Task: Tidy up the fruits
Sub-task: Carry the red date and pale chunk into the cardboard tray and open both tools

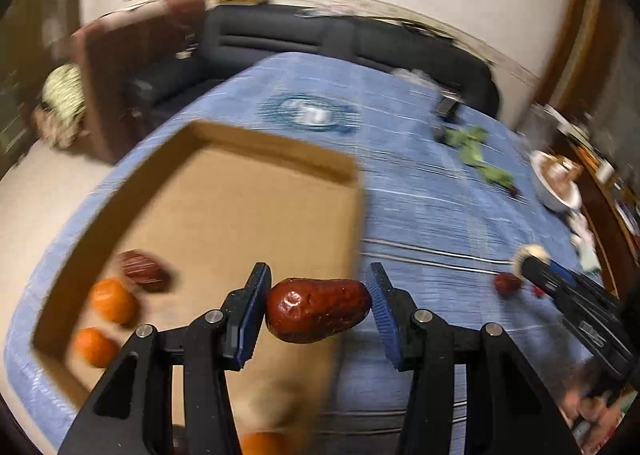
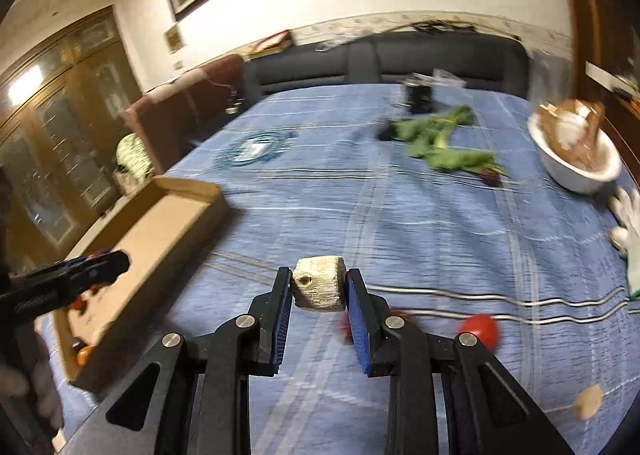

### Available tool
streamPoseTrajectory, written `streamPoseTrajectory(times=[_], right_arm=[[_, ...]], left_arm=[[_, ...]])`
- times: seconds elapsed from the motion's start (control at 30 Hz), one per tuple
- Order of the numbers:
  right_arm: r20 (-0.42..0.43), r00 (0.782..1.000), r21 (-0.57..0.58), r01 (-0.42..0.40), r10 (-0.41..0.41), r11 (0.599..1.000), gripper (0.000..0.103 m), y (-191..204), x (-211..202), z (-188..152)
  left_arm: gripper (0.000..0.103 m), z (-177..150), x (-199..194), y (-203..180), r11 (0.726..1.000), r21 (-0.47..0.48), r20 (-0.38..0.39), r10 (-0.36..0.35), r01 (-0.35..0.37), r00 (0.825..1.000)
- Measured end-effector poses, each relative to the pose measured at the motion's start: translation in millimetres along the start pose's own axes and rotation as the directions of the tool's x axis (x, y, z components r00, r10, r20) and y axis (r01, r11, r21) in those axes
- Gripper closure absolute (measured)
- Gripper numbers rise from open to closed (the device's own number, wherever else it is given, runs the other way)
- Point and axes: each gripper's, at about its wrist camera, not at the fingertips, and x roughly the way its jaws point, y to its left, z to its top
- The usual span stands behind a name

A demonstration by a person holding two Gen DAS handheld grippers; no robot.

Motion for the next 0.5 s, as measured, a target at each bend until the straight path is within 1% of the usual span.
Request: streamPoseTrajectory(times=[0.07, 0.2, 0.37, 0.5], right_arm=[[-0.012, 0.999, -0.031, -0.043, 0.042, 0.999, 0.073, 24.9, 2.1, 0.3], [-0.049, 0.995, -0.141, -0.092, 0.086, 0.986, 0.073, 81.9, 16.5, -1.1], [-0.087, 0.989, -0.249, -0.136, 0.118, 0.959, 0.073, 139.3, 38.9, -4.3], [-0.116, 0.986, -0.301, -0.153, 0.123, 0.941, 0.073, 165.0, 57.1, -5.1]], left_arm=[[0.054, -2.2, -1.4, 24.4, 0.998, -0.047, -0.002, 0.032, -0.032, 0.999], [0.054, -7.9, -4.1, 56.1, 0.994, -0.097, -0.008, 0.055, -0.056, 0.998], [0.054, -13.4, -3.8, 74.0, 0.991, -0.102, -0.006, 0.082, -0.082, 0.997], [0.054, -15.7, 2.5, 86.0, 0.989, -0.124, -0.023, 0.074, -0.076, 0.997]])
